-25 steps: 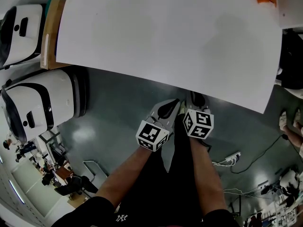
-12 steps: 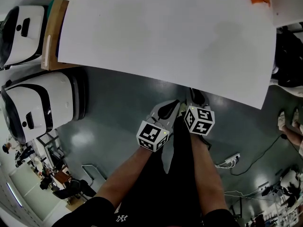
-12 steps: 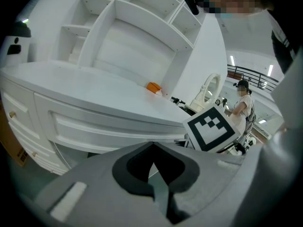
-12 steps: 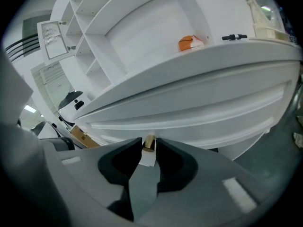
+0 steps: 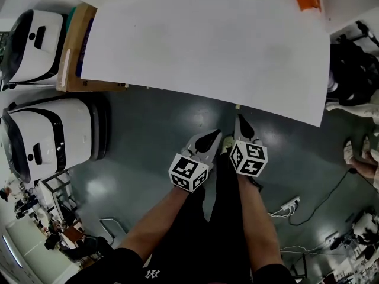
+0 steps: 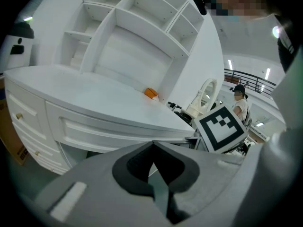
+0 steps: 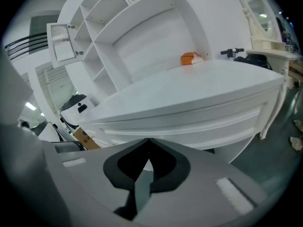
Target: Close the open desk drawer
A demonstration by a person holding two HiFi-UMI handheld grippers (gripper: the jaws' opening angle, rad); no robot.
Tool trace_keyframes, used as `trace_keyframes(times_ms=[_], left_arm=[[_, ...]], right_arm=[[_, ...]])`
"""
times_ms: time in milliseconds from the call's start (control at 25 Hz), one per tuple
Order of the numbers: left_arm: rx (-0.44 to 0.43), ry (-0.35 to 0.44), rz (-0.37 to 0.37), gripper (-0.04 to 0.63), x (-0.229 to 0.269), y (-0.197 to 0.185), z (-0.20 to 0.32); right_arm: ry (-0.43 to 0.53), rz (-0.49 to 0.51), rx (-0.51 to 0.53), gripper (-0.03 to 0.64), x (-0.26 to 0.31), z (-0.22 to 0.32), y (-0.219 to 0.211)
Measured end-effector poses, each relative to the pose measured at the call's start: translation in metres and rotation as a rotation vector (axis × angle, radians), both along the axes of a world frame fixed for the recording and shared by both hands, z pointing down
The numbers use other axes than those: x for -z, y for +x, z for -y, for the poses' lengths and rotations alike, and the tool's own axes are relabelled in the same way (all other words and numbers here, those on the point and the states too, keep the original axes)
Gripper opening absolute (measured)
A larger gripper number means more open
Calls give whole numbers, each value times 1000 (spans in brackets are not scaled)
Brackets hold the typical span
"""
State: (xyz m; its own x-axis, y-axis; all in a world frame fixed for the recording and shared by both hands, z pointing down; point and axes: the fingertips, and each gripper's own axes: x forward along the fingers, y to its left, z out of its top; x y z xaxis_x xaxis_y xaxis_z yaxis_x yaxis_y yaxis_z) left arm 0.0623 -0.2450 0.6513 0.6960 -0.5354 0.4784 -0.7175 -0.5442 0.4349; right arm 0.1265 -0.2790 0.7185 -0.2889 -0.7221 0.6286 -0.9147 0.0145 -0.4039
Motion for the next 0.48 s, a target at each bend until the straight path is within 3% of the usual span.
trace_keyframes(times_ms=[480], left_arm=[[-40, 24, -76, 0, 88, -32, -35]], right_arm=[[147, -33, 11, 23, 118, -60, -25]])
